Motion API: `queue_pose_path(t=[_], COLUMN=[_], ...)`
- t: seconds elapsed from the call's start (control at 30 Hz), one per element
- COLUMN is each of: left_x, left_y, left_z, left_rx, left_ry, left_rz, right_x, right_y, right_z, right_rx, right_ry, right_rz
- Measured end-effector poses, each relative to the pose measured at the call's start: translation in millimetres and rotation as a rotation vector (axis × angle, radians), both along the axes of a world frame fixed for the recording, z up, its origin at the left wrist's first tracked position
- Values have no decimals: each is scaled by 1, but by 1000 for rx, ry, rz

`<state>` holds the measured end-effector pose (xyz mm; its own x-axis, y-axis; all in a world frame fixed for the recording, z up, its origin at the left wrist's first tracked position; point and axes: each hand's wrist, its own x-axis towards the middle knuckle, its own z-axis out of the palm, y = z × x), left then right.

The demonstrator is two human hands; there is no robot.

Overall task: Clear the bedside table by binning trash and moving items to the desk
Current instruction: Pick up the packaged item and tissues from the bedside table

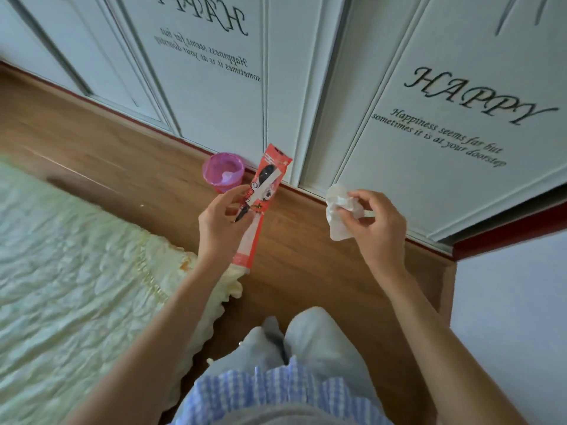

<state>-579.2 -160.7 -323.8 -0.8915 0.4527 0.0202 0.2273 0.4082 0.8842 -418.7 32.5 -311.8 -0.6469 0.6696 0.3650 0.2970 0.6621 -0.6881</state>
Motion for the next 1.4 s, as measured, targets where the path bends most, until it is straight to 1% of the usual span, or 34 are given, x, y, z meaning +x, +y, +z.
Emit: queue_pose_path(t=[0.1, 0.33, 0.57, 0.7, 0.87, 1.0, 1.1, 1.23, 1.4], left_x=[-35, -120, -213, -255, -305, -350, -385, -430, -478], left_y=[15, 57, 107, 122, 123, 121, 120, 121, 134], left_z=[-9, -32, -52, -76, -126, -176, -212, -261, -343], left_rx=[6, -21, -34, -54, -87, -110, -149, -207, -251], left_ry=[-8, -75, -143, -168, -252, -345, -421, -458, -513], left_rz=[52, 266, 482, 575, 657, 661, 643, 581, 550], right_x=[-49, -171, -305, -378, -449, -500, -536, -577, -613], right_y=[27, 94, 167, 190, 188, 175, 164, 158, 159], right_z=[-8, -33, -52, -72, -112, -162, -199, -250, -321], right_rx=[7, -19, -113, -99, -105, -122, -124, -158, -171], right_ry=[-12, -89, -156, -208, -303, -380, -402, -425, -479], right_rz=[70, 223, 371, 464, 543, 566, 545, 513, 505])
